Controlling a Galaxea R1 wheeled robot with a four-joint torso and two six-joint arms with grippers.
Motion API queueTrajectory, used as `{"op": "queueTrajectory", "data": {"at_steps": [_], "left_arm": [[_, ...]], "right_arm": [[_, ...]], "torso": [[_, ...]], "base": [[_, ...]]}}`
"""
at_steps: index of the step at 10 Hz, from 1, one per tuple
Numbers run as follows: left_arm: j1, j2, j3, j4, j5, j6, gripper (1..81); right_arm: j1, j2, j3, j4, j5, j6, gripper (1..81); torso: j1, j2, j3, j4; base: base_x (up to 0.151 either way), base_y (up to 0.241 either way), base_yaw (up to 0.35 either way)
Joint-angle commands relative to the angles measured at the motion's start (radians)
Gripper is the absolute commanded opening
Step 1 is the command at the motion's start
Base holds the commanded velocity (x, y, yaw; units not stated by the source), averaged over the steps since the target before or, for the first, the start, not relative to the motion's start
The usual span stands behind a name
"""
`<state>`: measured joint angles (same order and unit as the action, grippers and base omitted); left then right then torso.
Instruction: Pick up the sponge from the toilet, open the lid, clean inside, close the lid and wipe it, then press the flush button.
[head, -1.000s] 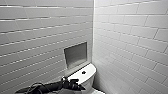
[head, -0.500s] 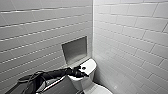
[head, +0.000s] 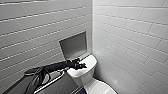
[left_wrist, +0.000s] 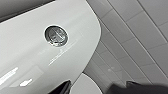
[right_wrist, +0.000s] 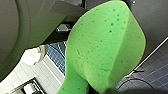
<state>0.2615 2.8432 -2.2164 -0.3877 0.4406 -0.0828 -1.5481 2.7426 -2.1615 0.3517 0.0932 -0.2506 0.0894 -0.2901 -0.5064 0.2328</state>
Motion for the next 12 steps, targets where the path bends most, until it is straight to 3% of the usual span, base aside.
{"op": "queueTrajectory", "data": {"at_steps": [1, 4, 11, 12], "left_arm": [[-0.244, 0.055, -0.152, -0.023, 0.03, 0.0, 81.1], [-0.291, 0.108, -0.246, -0.022, 0.029, 0.001, 81.1], [-0.343, 0.211, -0.338, 0.007, 0.026, 0.003, 81.1], [-0.35, 0.211, -0.338, 0.007, 0.024, 0.003, 81.1]], "right_arm": [[0.004, -0.007, 0.031, -0.002, -0.086, -0.002, 1.0], [0.006, -0.004, 0.033, 0.0, -0.084, -0.002, 1.0], [0.005, -0.004, 0.033, -0.002, -0.084, -0.002, 1.0], [0.006, -0.002, 0.033, -0.002, -0.084, -0.002, 1.0]], "torso": [[0.0, 0.0, 0.0, 0.0], [0.0, 0.0, 0.001, 0.0], [0.001, 0.001, -0.142, 0.0], [0.001, 0.001, -0.113, 0.0]], "base": [[0.0, 0.0, 0.0], [0.0, 0.0, 0.0], [0.0, 0.0, 0.0], [0.0, 0.0, 0.0]]}}
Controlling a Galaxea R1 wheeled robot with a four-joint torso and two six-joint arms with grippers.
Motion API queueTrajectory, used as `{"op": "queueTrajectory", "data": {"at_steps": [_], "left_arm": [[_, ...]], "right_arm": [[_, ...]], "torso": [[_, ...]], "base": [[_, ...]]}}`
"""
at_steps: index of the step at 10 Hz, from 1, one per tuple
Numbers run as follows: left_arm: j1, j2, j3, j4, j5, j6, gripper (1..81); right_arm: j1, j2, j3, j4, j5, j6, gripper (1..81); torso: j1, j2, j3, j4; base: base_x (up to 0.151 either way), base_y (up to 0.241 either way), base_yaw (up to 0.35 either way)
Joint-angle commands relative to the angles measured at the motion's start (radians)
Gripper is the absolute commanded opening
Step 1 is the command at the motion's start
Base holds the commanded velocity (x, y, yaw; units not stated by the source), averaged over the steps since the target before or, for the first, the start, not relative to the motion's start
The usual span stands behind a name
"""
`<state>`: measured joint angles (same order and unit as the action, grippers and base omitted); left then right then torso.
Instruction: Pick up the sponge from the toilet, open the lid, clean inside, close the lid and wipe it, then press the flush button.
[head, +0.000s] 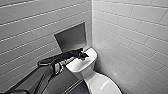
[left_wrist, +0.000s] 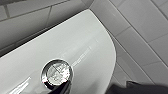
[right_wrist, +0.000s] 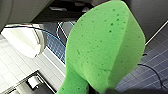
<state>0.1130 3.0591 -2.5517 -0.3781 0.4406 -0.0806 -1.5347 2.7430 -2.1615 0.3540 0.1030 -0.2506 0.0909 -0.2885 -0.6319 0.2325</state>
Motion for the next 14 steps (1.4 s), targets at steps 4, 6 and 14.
{"op": "queueTrajectory", "data": {"at_steps": [4, 6, 14], "left_arm": [[-0.204, -0.003, -0.004, -0.002, 0.023, 0.001, 1.0], [-0.2, 0.004, -0.021, -0.001, 0.015, 0.002, 1.0], [-0.194, 0.078, -0.15, 0.097, -0.088, 0.001, 1.0]], "right_arm": [[-0.009, 0.002, 0.028, -0.004, -0.094, -0.002, 1.0], [-0.009, 0.003, 0.029, -0.006, -0.094, -0.002, 1.0], [-0.009, 0.005, 0.045, -0.007, -0.095, -0.004, 1.0]], "torso": [[0.0, 0.0, -0.006, 0.0], [0.0, 0.0, -0.006, 0.0], [0.001, 0.002, -0.077, 0.0]], "base": [[0.0, 0.0, 0.0], [0.0, 0.0, 0.0], [0.0, 0.0, 0.0]]}}
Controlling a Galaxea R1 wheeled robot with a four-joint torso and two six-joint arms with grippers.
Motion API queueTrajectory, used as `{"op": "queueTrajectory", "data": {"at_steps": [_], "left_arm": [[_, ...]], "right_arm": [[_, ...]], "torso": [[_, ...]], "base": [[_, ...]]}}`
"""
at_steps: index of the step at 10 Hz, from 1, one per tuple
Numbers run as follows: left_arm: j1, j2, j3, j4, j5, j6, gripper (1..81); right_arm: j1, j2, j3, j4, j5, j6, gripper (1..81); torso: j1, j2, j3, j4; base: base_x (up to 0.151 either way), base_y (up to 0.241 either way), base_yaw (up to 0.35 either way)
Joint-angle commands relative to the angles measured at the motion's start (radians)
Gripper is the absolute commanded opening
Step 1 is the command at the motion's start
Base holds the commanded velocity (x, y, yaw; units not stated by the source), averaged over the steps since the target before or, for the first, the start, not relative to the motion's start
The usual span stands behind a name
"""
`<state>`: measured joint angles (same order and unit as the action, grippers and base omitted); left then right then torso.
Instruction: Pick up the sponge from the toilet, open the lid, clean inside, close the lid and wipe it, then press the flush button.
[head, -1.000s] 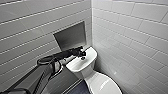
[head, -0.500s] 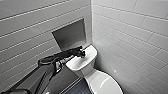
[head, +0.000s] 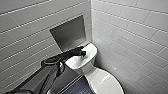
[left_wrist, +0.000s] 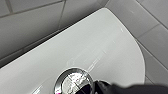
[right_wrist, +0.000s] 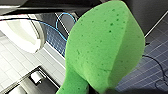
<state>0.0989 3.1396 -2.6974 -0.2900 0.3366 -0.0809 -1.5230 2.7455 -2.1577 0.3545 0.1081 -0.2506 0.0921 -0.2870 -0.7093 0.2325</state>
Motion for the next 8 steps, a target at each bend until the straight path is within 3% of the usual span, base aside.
{"op": "queueTrajectory", "data": {"at_steps": [1, 8], "left_arm": [[-0.179, -0.001, -0.005, 0.031, 0.004, 0.001, 1.0], [-0.155, 0.004, -0.081, 0.124, -0.019, 0.001, 1.0]], "right_arm": [[-0.021, 0.002, 0.041, -0.008, -0.1, -0.004, 1.0], [-0.024, 0.005, 0.049, -0.008, -0.1, -0.003, 1.0]], "torso": [[0.0, 0.0, 0.0, 0.0], [0.0, 0.0, 0.0, 0.0]], "base": [[0.0, 0.0, 0.0], [0.0, 0.0, 0.0]]}}
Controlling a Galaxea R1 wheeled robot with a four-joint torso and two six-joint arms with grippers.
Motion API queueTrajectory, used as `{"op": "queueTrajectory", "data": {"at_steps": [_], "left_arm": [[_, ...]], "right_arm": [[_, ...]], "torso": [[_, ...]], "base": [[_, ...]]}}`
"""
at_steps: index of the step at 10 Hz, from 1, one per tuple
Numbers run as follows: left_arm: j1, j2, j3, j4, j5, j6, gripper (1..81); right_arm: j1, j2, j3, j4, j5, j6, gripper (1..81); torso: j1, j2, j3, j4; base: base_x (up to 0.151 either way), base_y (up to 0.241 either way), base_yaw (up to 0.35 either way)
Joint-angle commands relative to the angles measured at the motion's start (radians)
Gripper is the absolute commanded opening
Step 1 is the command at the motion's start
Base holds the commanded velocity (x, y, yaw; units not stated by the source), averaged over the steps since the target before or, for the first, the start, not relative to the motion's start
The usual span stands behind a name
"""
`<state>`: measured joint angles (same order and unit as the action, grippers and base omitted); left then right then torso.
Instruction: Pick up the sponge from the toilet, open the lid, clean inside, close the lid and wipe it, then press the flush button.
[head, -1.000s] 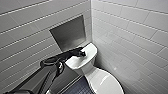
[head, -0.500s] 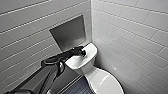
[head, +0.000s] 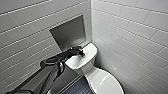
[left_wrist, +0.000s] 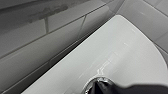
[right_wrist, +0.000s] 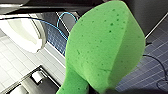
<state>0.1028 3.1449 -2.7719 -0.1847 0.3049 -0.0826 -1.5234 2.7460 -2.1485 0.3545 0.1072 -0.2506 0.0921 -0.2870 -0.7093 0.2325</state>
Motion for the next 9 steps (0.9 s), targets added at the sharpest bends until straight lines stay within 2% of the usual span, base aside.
{"op": "queueTrajectory", "data": {"at_steps": [1, 2, 3, 5, 9], "left_arm": [[-0.156, 0.003, -0.006, 0.022, 0.011, 0.003, 1.0], [-0.157, 0.009, -0.006, 0.022, 0.011, 0.003, 1.0], [-0.156, 0.014, -0.006, 0.022, 0.003, 0.003, 1.0], [-0.156, 0.028, -0.006, 0.024, -0.001, 0.003, 1.0], [-0.154, 0.08, -0.006, 0.061, 0.005, 0.001, 1.0]], "right_arm": [[-0.025, 0.005, 0.039, -0.008, -0.098, -0.002, 1.0], [-0.024, 0.005, 0.039, -0.008, -0.098, -0.002, 1.0], [-0.024, 0.005, 0.041, -0.008, -0.098, -0.002, 1.0], [-0.024, 0.007, 0.043, -0.008, -0.098, -0.004, 1.0], [-0.024, 0.019, 0.035, -0.008, -0.098, -0.004, 1.0]], "torso": [[0.0, 0.0, 0.0, 0.0], [0.0, 0.0, -0.046, 0.0], [0.0, 0.0, -0.004, 0.0], [0.0, 0.0, -0.02, 0.0], [-0.001, 0.0, -0.021, 0.0]], "base": [[0.0, 0.0, 0.0], [0.0, 0.0, 0.0], [0.0, 0.0, 0.0], [0.0, 0.0, 0.0], [0.0, 0.0, 0.0]]}}
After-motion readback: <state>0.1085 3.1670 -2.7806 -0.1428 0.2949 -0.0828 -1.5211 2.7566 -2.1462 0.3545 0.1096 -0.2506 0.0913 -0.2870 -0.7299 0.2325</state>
